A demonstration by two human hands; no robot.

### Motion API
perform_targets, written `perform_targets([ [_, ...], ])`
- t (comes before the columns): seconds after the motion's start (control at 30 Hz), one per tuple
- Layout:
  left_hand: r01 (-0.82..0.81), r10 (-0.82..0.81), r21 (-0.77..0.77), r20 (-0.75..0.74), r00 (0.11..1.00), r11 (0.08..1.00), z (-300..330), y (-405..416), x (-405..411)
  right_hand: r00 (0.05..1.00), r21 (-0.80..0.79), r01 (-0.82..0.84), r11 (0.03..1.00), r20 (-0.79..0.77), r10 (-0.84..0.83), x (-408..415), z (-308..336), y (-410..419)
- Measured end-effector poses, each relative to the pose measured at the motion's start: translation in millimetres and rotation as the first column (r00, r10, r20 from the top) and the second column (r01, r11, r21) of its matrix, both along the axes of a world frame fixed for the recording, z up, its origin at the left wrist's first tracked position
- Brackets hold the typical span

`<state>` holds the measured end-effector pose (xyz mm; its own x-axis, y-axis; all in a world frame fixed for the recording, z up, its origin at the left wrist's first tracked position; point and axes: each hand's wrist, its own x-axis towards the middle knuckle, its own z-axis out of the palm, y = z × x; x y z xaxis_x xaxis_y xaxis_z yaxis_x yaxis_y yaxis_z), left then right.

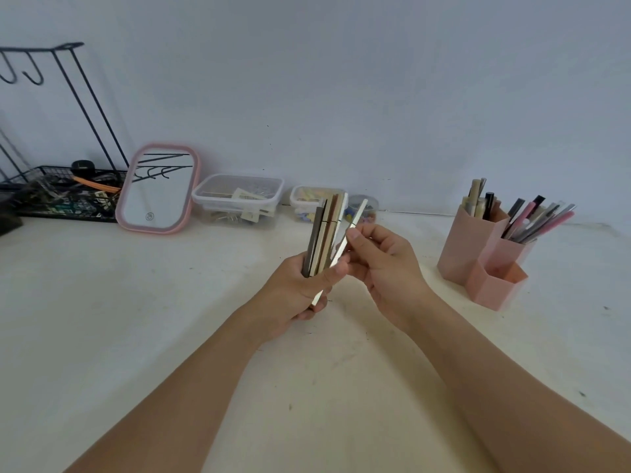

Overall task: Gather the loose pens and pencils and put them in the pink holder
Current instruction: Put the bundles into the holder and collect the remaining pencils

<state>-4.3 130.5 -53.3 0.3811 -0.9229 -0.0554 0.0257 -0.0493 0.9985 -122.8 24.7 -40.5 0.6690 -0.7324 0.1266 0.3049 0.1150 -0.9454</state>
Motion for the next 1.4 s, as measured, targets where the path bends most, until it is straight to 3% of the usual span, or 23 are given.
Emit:
perform_targets([
  [0.43, -0.013, 0.007, 0.034, 0.185, 0.983, 0.999, -4.9, -5.3, -5.1, 0.95, -0.304, 0.244, 0.921, -0.115, -0.289, 3.2, -3.1, 9.7],
  [0.53, -0.02, 0.017, 0.008, 0.274, 0.961, 1.0, -6.0, -6.9, -9.6, 0.959, -0.184, 0.152, 0.971, -0.212, -0.191, 5.2, -5.2, 11.5],
  [0.63, -0.001, 0.027, -0.049, 0.527, 0.85, 0.999, -12.6, -7.6, -15.3, 0.989, 0.096, -0.057, 0.994, -0.132, 0.069, 6.9, -7.5, 16.3],
  [0.7, -0.004, 0.045, -0.068, 0.612, 0.79, 0.998, -15.7, -8.1, -17.8, 0.989, 0.15, -0.085, 0.985, -0.106, 0.102, 5.8, -3.9, 20.9],
  [0.8, -0.045, 0.083, -0.087, 0.517, 0.852, 0.995, -17.7, -8.8, -16.4, 0.99, 0.114, -0.019, 0.993, -0.134, 0.034, 5.2, 1.1, 23.6],
  [0.87, -0.045, 0.073, -0.075, 0.422, 0.903, 0.996, -16.9, -8.2, -17.0, 0.987, -0.015, 0.061, 0.998, -0.145, -0.062, 2.5, 7.5, 23.4],
  [0.97, -0.106, 0.124, -0.074, 0.309, 0.943, 0.992, -16.0, -9.7, -13.1, 0.935, -0.285, 0.247, 0.926, -0.18, -0.304, -5.7, 15.9, 17.8],
  [1.07, -0.129, 0.145, -0.092, 0.185, 0.972, 0.987, -15.0, -10.8, -7.2, 0.907, -0.33, 0.315, 0.89, -0.171, -0.384, -12.5, 13.9, 8.7],
  [1.3, -0.079, 0.098, -0.084, 0.256, 0.962, 0.993, -15.9, -7.5, -9.8, 0.87, -0.407, 0.231, 0.884, -0.32, -0.375, -17.3, 1.1, 1.8],
  [1.4, -0.064, 0.087, -0.092, 0.279, 0.956, 0.994, -18.0, -8.5, -9.7, 0.775, -0.572, 0.265, 0.776, -0.352, -0.524, -36.6, 21.9, -6.7],
])
